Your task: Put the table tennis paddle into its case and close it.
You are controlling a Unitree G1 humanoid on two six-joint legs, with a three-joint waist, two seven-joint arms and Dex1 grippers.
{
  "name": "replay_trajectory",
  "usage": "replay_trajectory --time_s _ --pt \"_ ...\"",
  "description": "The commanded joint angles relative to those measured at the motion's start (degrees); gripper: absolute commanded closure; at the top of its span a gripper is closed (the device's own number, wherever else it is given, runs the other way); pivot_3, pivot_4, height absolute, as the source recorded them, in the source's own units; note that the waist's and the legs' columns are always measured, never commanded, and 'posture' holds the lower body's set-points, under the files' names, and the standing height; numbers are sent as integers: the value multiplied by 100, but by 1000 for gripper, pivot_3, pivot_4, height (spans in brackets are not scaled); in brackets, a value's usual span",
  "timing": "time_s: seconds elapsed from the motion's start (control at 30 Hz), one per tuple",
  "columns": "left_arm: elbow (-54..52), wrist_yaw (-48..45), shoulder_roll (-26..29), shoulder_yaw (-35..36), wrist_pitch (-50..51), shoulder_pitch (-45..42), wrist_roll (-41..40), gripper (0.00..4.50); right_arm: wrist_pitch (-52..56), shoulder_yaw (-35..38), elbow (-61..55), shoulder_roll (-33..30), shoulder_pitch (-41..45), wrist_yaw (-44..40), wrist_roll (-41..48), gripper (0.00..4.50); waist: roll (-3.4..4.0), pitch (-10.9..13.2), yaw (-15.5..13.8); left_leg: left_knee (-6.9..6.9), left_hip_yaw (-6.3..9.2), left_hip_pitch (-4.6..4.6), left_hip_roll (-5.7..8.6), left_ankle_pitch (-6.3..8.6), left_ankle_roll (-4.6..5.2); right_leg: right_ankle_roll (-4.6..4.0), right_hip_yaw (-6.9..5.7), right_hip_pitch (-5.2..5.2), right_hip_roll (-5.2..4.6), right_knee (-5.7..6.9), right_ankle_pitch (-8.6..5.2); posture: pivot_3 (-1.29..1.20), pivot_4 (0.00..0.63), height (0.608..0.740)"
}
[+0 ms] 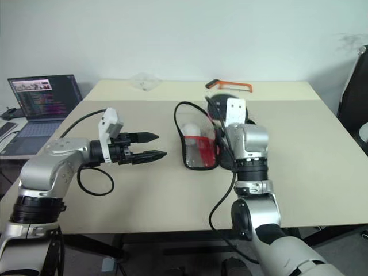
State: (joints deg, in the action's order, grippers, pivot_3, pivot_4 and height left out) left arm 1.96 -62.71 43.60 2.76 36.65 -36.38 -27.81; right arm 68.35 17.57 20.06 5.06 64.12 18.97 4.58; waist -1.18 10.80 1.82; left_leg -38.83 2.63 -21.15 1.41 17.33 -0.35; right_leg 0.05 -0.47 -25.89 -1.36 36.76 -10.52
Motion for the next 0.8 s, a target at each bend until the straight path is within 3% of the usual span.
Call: replay_trajectory --time_s 0.03,0.8 --pt "-256 18 120 157 -57 62 -38 326 -271 83 -111 -106 140 117 -22 3487 0 0 1 0 0 -6 0 0 0 0 0 -7 -1 0 0 0 150 740" --pt "-541 234 163 191 95 227 -89 326 -774 40 805 -128 -211 98 -52 3487 0 0 122 -1 6 -24 -12 -1 -1 -8 -4 -29 3 14 -2 0 150 740"
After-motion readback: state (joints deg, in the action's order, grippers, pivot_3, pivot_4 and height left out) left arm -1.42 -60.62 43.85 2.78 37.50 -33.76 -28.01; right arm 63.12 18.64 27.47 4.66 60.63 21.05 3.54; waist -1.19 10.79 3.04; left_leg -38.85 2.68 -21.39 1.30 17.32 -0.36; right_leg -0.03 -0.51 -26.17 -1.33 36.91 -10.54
